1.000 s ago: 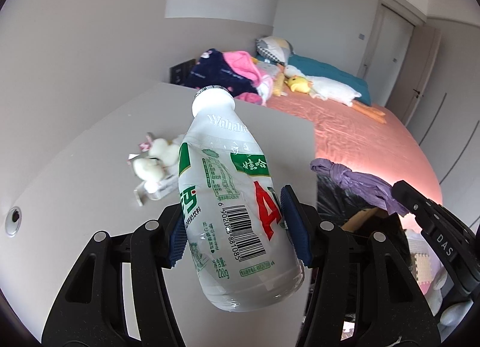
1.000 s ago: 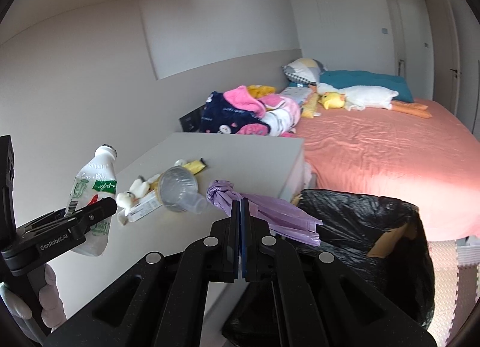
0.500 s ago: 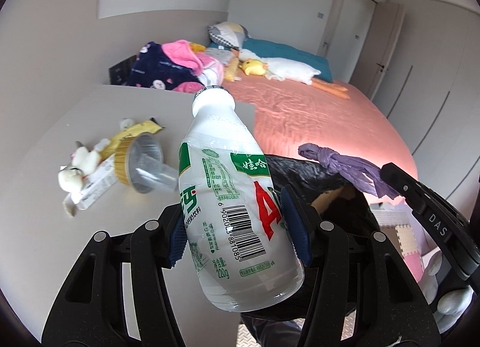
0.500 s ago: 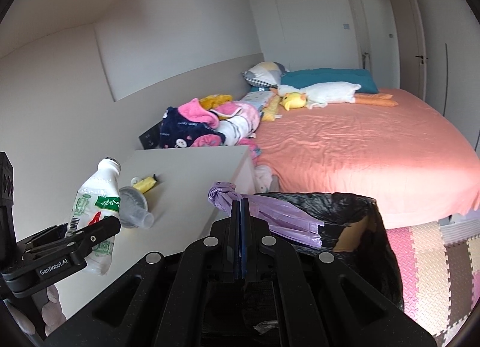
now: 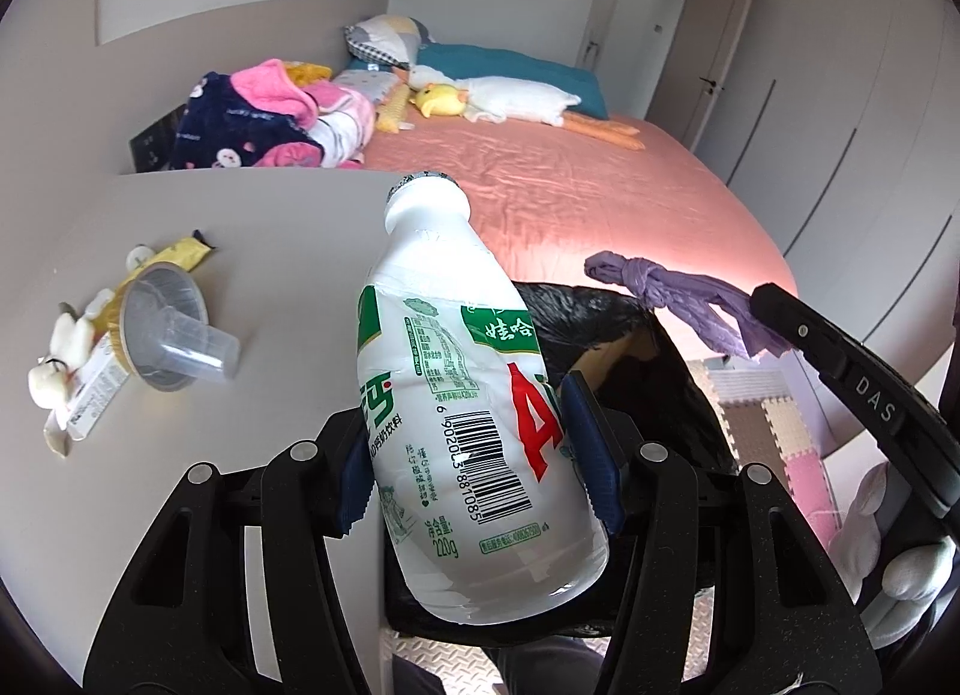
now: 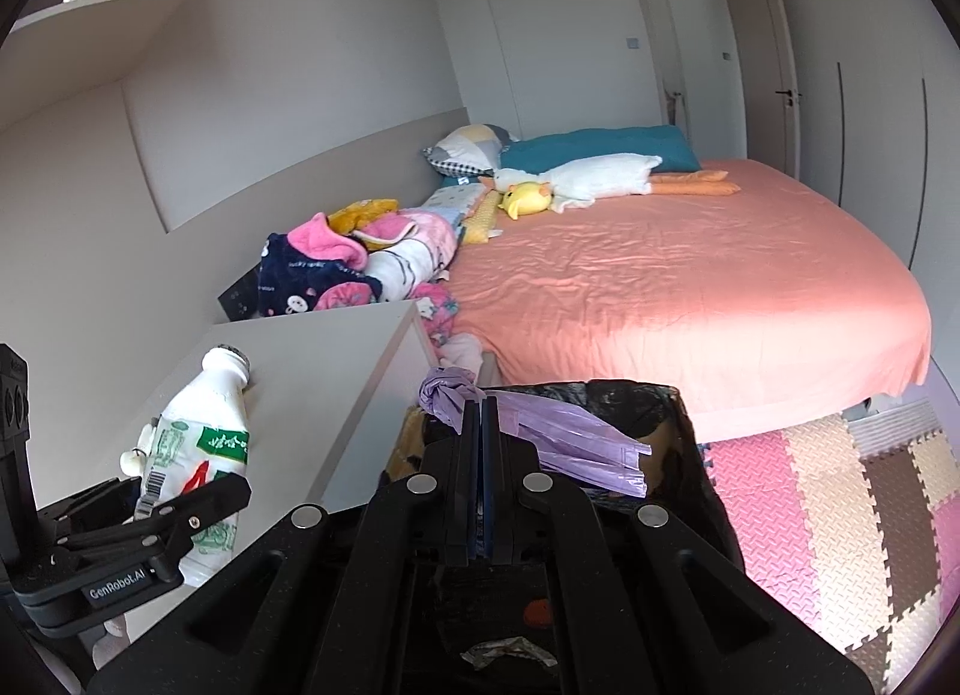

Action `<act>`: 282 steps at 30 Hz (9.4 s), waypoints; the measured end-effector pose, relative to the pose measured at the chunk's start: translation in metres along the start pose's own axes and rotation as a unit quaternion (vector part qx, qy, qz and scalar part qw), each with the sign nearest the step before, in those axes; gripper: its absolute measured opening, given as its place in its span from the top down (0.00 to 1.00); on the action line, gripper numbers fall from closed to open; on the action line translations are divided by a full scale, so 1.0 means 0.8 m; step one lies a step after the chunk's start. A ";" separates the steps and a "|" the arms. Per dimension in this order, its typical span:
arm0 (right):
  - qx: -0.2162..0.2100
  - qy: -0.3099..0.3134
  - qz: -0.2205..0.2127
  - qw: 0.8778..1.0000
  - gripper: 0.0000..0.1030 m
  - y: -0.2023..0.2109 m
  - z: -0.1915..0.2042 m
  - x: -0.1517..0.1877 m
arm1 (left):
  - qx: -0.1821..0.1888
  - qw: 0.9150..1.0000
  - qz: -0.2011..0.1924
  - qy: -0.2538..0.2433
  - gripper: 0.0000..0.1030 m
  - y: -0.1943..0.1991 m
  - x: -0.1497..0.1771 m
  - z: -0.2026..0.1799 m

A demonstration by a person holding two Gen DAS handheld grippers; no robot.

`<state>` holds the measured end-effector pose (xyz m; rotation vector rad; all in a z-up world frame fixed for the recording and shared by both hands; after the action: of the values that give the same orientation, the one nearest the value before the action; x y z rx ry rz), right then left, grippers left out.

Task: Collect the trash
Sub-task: 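Carry the bottle and purple bag over the bin and open both grippers, then move both grippers back to the desk toward the gold foil cup and measuring cup, then grasp the clear measuring cup with the right gripper while the left grasps the gold foil cup, then carry the gold foil cup and measuring cup over the black bin and open both grippers, then move the left gripper to the white plush toy and close on it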

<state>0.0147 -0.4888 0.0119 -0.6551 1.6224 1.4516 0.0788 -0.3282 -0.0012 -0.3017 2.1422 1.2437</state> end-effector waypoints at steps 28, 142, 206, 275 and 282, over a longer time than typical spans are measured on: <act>0.043 -0.042 0.005 0.998 0.21 0.001 -0.036 0.017 | 0.011 0.999 0.047 0.002 0.06 -0.040 0.025 -0.005; -0.223 0.218 0.101 0.945 0.58 -0.218 0.250 -0.009 | -0.138 0.989 -0.003 0.054 0.38 -0.076 -0.095 0.245; -0.081 0.102 0.068 0.989 0.58 -0.091 0.042 -0.008 | -0.004 0.997 0.014 -0.073 0.70 -0.043 -0.033 0.003; -0.051 0.095 0.083 0.991 0.17 -0.118 0.085 -0.006 | -0.053 0.999 -0.002 -0.010 0.06 -0.030 -0.032 0.097; -0.075 0.102 0.082 0.989 0.17 -0.130 0.128 -0.011 | -0.080 0.997 -0.012 0.014 0.06 -0.011 -0.038 0.147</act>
<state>0.1293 -0.4107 -0.0333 -0.7923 1.7700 1.6842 0.1549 -0.2374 -0.0299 -0.4133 2.0592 1.4069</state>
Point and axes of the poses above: each gripper's, at about its wrist camera, not at the fingertips, and y roughly against the way its jaws point, z to its left, x to its underside, the point moved 7 cm from there along -y, roughly the way its jaws point, and after that the axes turned 15 degrees about y, right-handed, at the moved point
